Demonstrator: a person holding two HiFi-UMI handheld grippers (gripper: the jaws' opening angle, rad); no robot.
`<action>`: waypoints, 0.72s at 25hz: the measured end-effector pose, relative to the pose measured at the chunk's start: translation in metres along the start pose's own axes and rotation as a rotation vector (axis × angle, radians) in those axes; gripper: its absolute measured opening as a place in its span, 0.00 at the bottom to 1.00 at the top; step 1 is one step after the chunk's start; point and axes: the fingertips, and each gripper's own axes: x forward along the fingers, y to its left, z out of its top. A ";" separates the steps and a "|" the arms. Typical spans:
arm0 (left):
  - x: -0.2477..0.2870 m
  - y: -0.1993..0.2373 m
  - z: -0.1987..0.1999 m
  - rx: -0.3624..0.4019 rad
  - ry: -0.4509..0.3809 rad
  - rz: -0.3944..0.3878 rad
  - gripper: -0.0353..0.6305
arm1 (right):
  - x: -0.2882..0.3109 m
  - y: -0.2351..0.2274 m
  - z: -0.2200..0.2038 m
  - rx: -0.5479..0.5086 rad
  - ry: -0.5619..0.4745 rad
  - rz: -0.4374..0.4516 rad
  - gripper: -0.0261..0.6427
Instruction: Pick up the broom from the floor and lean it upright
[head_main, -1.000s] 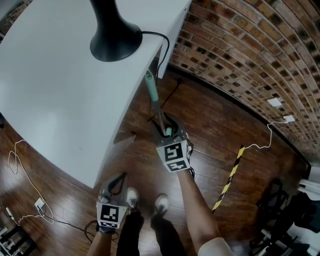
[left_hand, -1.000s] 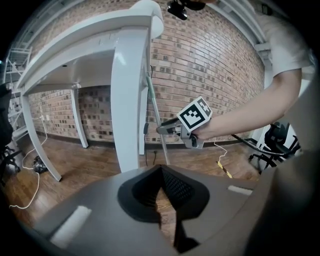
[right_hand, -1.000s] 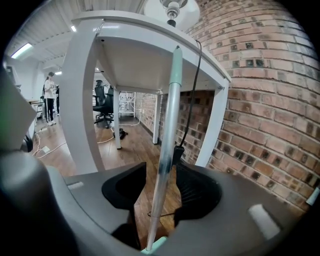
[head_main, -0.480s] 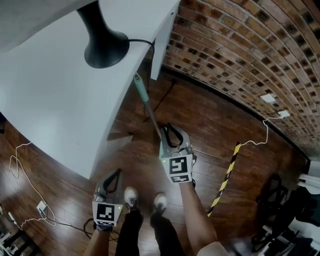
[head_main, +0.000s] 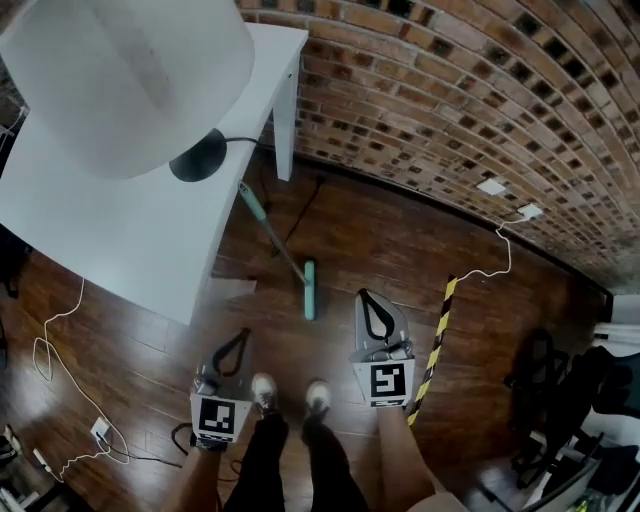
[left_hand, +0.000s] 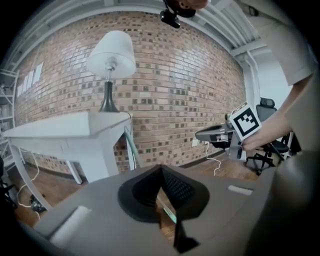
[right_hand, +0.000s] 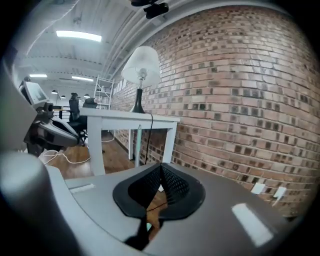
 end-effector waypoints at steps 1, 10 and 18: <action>-0.005 -0.003 0.014 0.006 -0.010 -0.007 0.06 | -0.014 -0.005 0.014 0.013 -0.009 -0.016 0.06; -0.069 0.003 0.189 0.098 -0.169 0.043 0.05 | -0.126 -0.048 0.158 0.088 -0.145 -0.134 0.06; -0.153 -0.009 0.323 0.095 -0.347 0.071 0.06 | -0.227 -0.053 0.289 0.040 -0.295 -0.198 0.06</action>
